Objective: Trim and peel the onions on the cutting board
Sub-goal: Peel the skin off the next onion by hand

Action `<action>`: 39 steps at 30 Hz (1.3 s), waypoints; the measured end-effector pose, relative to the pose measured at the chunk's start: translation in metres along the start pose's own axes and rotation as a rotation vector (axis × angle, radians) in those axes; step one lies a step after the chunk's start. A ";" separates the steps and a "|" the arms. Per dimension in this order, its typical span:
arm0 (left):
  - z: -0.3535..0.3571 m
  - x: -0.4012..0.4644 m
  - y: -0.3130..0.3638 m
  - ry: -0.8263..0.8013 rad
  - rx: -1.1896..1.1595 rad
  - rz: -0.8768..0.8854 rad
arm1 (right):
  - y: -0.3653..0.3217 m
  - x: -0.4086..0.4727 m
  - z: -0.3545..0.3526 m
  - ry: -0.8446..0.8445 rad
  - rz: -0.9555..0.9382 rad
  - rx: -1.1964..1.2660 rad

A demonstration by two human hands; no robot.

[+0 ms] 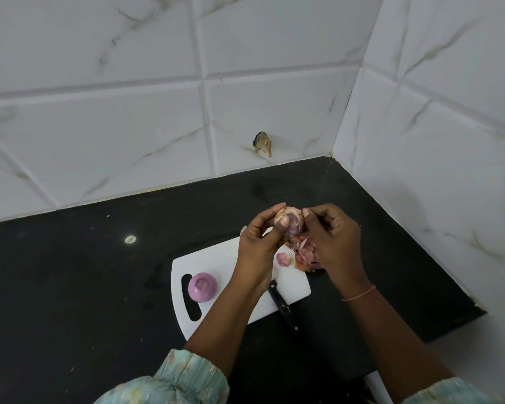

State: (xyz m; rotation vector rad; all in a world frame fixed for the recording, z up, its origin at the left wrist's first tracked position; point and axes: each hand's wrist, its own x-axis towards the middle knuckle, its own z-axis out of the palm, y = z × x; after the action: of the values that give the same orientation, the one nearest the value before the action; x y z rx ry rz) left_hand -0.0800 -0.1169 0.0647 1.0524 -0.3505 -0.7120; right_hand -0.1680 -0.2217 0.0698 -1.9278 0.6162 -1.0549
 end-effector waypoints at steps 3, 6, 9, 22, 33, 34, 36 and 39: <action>0.003 -0.001 0.001 0.008 -0.035 -0.012 | -0.001 0.003 0.003 0.025 0.033 -0.001; 0.002 0.002 0.004 0.007 -0.087 -0.034 | -0.002 -0.001 0.005 0.029 0.106 0.073; 0.000 0.003 0.005 -0.012 -0.075 -0.038 | -0.005 -0.003 0.005 -0.069 0.198 0.172; -0.001 0.004 0.001 0.003 -0.131 -0.161 | -0.005 0.002 0.001 0.003 0.086 -0.002; 0.000 0.002 0.004 -0.016 -0.051 -0.204 | 0.003 -0.001 0.003 -0.041 0.153 0.017; 0.000 0.002 0.006 -0.044 -0.055 -0.207 | 0.003 -0.001 0.003 -0.027 0.151 0.014; -0.001 0.002 0.008 -0.079 -0.083 -0.225 | 0.005 0.000 0.002 0.021 0.164 0.000; -0.002 0.005 0.012 -0.073 -0.123 -0.270 | 0.010 0.004 0.000 0.084 0.222 0.011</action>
State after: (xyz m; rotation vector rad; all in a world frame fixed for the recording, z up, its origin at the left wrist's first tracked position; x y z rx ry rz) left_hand -0.0711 -0.1156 0.0739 0.9682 -0.2254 -1.0031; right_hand -0.1657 -0.2300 0.0634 -1.7658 0.8488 -0.9982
